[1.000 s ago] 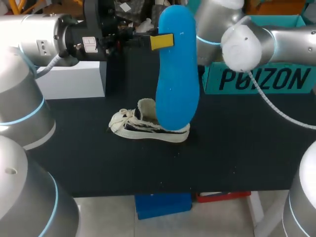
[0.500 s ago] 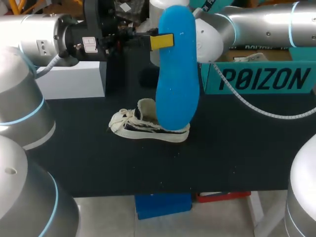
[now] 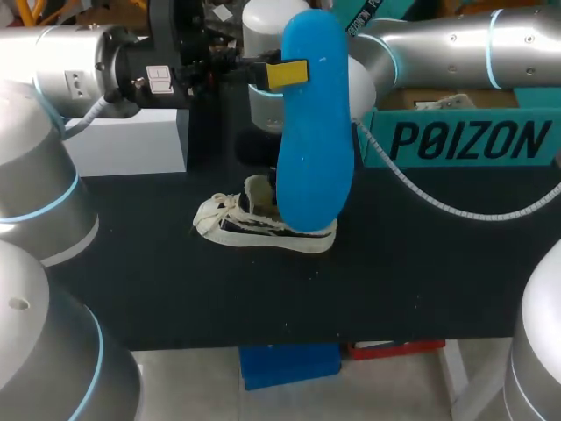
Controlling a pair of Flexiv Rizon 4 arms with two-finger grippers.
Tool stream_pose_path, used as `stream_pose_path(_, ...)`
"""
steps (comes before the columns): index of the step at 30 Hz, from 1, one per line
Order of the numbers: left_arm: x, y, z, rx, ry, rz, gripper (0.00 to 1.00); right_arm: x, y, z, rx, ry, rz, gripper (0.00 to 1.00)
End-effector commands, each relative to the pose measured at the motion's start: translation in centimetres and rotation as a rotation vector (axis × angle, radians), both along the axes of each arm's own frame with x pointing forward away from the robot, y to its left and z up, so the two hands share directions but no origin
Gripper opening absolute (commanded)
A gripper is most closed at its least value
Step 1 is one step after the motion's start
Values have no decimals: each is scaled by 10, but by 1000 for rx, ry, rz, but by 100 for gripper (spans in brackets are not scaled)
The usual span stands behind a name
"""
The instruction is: Take the shoe out of the shoebox, open the shoe tongue, remove and reinsert the insole, then place the shoe into the shoebox
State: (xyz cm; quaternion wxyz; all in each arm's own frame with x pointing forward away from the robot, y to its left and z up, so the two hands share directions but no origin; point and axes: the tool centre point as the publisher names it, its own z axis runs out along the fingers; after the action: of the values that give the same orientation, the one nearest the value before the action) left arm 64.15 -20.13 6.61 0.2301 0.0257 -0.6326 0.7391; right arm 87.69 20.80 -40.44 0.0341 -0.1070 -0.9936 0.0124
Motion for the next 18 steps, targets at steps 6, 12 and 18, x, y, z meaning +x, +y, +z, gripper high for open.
stream_pose_path(6,-1,-1,0,2,1,3,0,-4,-5,-8,39,14,24,0)
stream_pose_path(12,-1,-1,0,2,1,3,0,-3,-6,-4,52,16,34,0)
stream_pose_path(18,-1,-1,0,2,1,3,0,-3,-6,-4,52,16,34,0)
